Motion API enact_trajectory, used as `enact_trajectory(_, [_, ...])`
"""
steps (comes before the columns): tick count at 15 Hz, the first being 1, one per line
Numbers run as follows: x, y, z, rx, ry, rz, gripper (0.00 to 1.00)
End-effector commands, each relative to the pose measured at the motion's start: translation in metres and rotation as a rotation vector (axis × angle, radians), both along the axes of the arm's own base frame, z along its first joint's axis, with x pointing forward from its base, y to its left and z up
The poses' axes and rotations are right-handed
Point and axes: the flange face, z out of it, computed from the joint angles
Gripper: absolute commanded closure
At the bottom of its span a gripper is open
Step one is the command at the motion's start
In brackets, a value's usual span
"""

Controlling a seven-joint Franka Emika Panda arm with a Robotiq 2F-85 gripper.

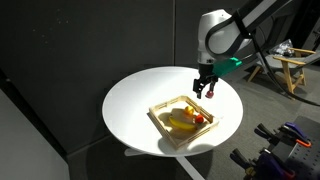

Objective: Put the banana on the tray

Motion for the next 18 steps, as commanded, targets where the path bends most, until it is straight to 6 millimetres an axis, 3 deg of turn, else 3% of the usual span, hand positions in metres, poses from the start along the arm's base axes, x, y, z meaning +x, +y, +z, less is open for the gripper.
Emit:
enact_trajectory(1, [-0.015,-0.022,0.027,-0.021,-0.004,-0.051,0.0])
enact_trajectory(8, [-0.022,-0.052,0.073,-0.008,-0.021,-0.111,0.0])
enact_trajectory(18, [-0.04,-0.066,0.131,0.006,-0.037,-0.117,0.0])
